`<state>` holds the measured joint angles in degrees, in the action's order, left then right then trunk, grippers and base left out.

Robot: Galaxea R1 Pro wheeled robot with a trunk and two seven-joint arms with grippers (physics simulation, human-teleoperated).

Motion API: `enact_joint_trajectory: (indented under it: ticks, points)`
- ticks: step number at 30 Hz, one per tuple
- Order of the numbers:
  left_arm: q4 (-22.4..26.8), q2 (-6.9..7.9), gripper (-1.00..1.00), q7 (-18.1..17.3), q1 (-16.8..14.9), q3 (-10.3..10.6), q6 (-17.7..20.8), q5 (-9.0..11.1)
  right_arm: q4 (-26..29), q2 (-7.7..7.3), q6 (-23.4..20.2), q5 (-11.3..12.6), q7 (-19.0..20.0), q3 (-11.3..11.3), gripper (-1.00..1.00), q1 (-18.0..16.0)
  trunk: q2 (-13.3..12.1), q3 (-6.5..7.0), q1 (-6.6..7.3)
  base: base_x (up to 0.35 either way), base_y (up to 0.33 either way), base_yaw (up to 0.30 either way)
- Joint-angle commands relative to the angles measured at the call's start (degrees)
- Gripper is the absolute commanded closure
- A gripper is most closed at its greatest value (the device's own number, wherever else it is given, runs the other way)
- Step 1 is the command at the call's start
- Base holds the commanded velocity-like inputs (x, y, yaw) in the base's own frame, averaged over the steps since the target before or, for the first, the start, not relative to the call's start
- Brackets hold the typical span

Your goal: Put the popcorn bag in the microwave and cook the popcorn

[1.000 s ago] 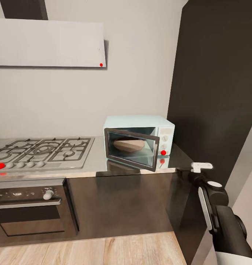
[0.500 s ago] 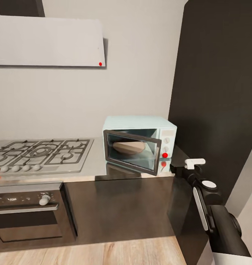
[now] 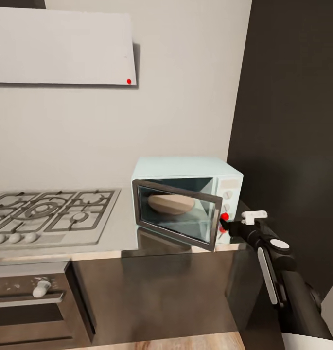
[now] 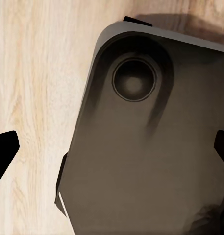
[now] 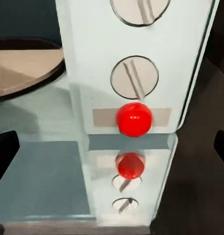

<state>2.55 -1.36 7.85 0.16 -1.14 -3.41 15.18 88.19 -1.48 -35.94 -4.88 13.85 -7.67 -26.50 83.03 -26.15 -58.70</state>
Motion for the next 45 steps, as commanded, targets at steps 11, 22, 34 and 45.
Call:
enact_joint_trajectory:
  ticks: [11, 22, 34, 45]
  points:
    - [0.09, -0.05, -1.00, 0.15, 0.02, -0.13, -0.15, 0.20, -0.11, -0.91, -0.27, 0.00, 15.66, -0.09, -1.00, -0.04, 0.03, -0.05, -0.02, 0.025, 0.000, 0.000]
    - [0.09, -0.04, -1.00, 0.10, 0.02, -0.11, -0.16, 0.20, -0.06, -1.08, -0.28, -0.68, 24.41, -0.15, -1.00, -0.04, 0.03, -0.05, -0.02, 0.000, 0.000, 0.000]
    - [0.09, -0.09, -1.00, 0.15, 0.02, -0.26, -0.19, 0.20, -0.03, -1.06, -0.45, -0.84, 24.12, -0.15, -1.00, -0.04, 0.03, -0.05, -0.02, -0.183, 0.128, 0.000]
    - [0.09, -0.05, -1.00, 0.15, 0.02, -0.26, -0.19, 0.20, -0.19, -1.02, -0.45, -0.66, 24.01, -0.15, -1.00, -0.04, 0.03, -0.05, -0.02, -0.250, 0.230, 0.000]
